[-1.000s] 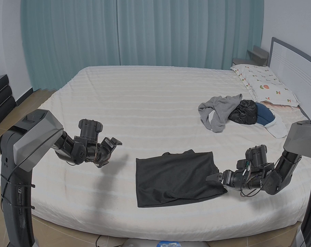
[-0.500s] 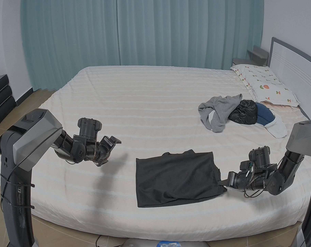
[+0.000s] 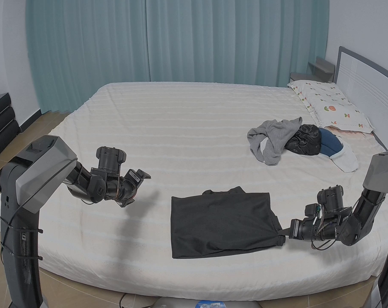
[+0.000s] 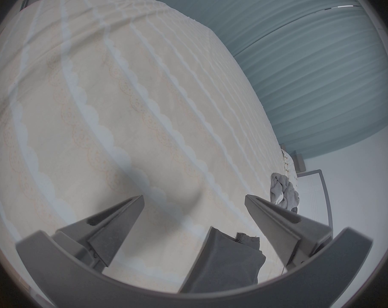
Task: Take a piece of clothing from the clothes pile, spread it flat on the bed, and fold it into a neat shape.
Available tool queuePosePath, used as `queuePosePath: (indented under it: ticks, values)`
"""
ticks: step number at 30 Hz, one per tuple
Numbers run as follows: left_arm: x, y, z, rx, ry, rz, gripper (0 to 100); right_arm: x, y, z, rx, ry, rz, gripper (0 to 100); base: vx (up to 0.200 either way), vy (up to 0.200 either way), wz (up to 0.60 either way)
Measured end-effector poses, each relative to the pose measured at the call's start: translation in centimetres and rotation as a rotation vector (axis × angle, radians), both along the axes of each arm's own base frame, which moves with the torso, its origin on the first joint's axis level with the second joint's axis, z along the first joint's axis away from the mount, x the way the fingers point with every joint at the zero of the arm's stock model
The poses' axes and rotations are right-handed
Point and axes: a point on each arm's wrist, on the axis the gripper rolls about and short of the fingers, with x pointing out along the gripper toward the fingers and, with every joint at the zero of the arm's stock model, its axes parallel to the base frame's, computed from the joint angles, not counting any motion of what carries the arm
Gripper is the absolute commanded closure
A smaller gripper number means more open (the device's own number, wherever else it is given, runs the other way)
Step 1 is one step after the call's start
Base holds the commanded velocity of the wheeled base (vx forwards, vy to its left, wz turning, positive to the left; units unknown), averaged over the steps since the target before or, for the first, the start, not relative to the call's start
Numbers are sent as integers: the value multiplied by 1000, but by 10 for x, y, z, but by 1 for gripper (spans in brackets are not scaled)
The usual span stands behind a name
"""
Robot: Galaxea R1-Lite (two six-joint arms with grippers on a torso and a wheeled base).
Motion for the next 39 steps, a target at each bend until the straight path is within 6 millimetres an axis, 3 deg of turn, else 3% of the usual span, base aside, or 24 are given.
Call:
queuePosePath:
  ticks: [5, 6, 17, 29, 34, 39]
  values:
    - [0, 0, 0, 0, 0, 1, 0, -3, -2, -1, -17, -2, 11, 100, 0, 0, 0]
    - [0, 0, 0, 0, 0, 1, 0, -3, -3, -1, -21, -4, 14, 0, 0, 0, 0]
    - [0, 0, 0, -1, 2, 0, 0, 16, -3, 6, -1, -55, -8, 0, 0, 0, 0]
    - [0, 0, -1, -1, 3, 2, 0, 92, 18, 21, 155, -118, -141, 0, 0, 0, 0]
    - [0, 0, -1, -1, 3, 1, 0, 119, 24, 11, 206, -109, -187, 0, 0, 0, 0]
    - [0, 0, 0, -2, 2, 0, 0, 131, 24, -2, 213, -102, -200, 0, 0, 0, 0]
